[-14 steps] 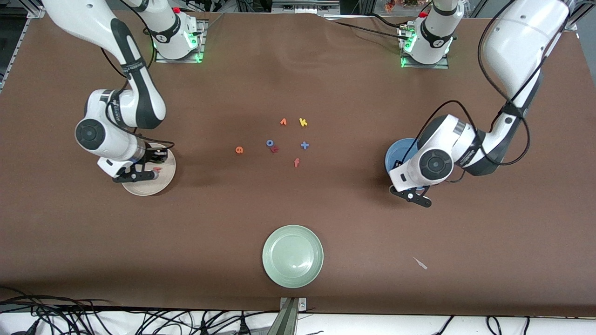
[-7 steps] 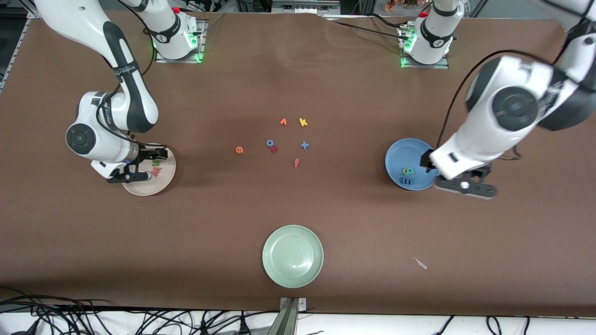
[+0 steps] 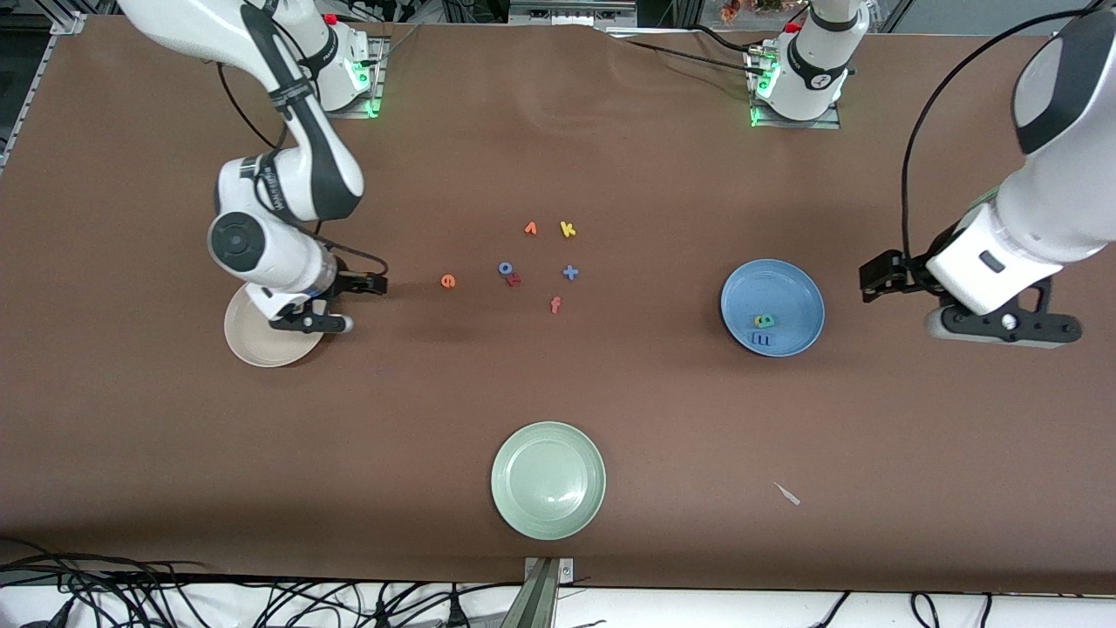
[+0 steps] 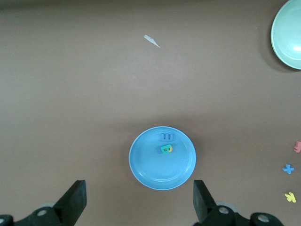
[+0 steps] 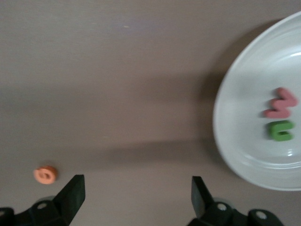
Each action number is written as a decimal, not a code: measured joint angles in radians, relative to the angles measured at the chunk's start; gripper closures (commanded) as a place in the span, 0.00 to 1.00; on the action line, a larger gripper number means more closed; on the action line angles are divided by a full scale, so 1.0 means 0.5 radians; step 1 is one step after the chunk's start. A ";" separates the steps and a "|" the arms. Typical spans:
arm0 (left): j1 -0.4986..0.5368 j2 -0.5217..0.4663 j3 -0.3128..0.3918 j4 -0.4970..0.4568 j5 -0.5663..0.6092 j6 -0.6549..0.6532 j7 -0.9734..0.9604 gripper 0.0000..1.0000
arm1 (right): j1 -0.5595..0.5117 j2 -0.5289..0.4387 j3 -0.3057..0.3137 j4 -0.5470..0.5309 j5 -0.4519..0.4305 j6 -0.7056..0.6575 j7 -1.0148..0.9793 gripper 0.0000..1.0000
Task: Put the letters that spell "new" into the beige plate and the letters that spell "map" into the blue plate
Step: 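Return the left arm to rest while the right gripper grasps the orange o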
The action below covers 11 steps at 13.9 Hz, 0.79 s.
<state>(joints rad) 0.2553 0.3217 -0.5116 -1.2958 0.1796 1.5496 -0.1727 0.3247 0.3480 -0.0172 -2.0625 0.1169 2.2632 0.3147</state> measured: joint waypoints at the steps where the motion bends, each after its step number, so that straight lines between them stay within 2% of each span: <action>1: -0.083 -0.055 0.130 -0.003 -0.071 -0.026 0.000 0.00 | 0.006 0.000 0.054 0.000 0.000 0.036 0.112 0.00; 3: -0.250 -0.178 0.422 -0.071 -0.290 -0.054 0.004 0.00 | 0.016 0.005 0.146 -0.006 0.000 0.108 0.300 0.00; 5: -0.452 -0.315 0.710 -0.247 -0.365 0.010 0.017 0.00 | 0.065 0.030 0.188 -0.017 0.000 0.197 0.454 0.00; 6: -0.521 -0.386 0.786 -0.361 -0.369 0.084 0.022 0.00 | 0.105 0.052 0.193 -0.025 0.000 0.249 0.523 0.00; 8: -0.571 -0.517 0.825 -0.580 -0.369 0.196 0.064 0.00 | 0.194 0.107 0.196 -0.046 0.000 0.351 0.639 0.00; 11: -0.566 -0.614 0.845 -0.711 -0.369 0.221 0.124 0.00 | 0.270 0.195 0.196 -0.075 0.000 0.490 0.708 0.00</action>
<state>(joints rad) -0.0277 0.0146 -0.0893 -1.6515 -0.0049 1.6603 -0.1104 0.4600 0.4453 0.0810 -2.1001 0.1170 2.5083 0.6688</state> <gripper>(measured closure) 0.000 0.000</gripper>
